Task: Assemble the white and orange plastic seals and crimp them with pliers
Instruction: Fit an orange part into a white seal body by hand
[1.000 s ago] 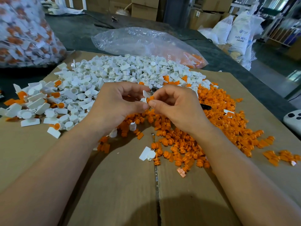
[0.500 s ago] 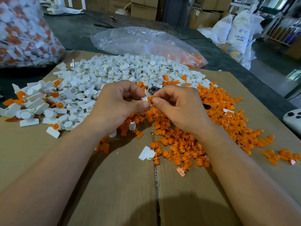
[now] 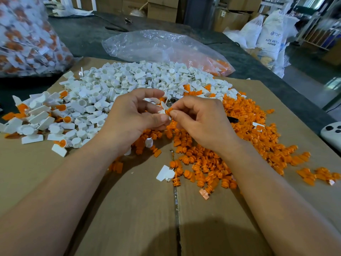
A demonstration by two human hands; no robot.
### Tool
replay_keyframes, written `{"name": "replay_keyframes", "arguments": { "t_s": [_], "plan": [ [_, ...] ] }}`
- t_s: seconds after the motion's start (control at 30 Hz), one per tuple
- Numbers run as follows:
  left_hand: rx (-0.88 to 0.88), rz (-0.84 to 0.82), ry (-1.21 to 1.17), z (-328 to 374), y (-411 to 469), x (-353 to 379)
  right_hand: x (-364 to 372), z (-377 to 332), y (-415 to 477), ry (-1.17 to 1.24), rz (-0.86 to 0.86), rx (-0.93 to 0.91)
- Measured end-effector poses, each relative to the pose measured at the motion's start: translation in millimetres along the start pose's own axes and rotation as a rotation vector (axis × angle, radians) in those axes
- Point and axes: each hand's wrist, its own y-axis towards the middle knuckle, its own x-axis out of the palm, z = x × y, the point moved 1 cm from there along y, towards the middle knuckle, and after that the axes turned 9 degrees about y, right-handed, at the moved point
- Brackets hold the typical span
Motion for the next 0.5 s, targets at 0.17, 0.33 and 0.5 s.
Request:
{"name": "replay_keyframes", "arguments": {
  "t_s": [0.17, 0.33, 0.5],
  "plan": [
    [-0.052, -0.043, -0.101, 1.3, -0.2, 1.0, -0.2, 0.9, 0.0, -0.017, 0.027, -0.129],
    [-0.1, -0.031, -0.114, 1.6, 0.9, -2.6, -0.6, 2.1, -0.1, -0.017, 0.048, -0.182],
    [-0.153, -0.058, -0.255, 0.4, 2.1, -2.9, 1.0, 2.0, -0.6, 0.047, 0.082, -0.158]
  ]
}}
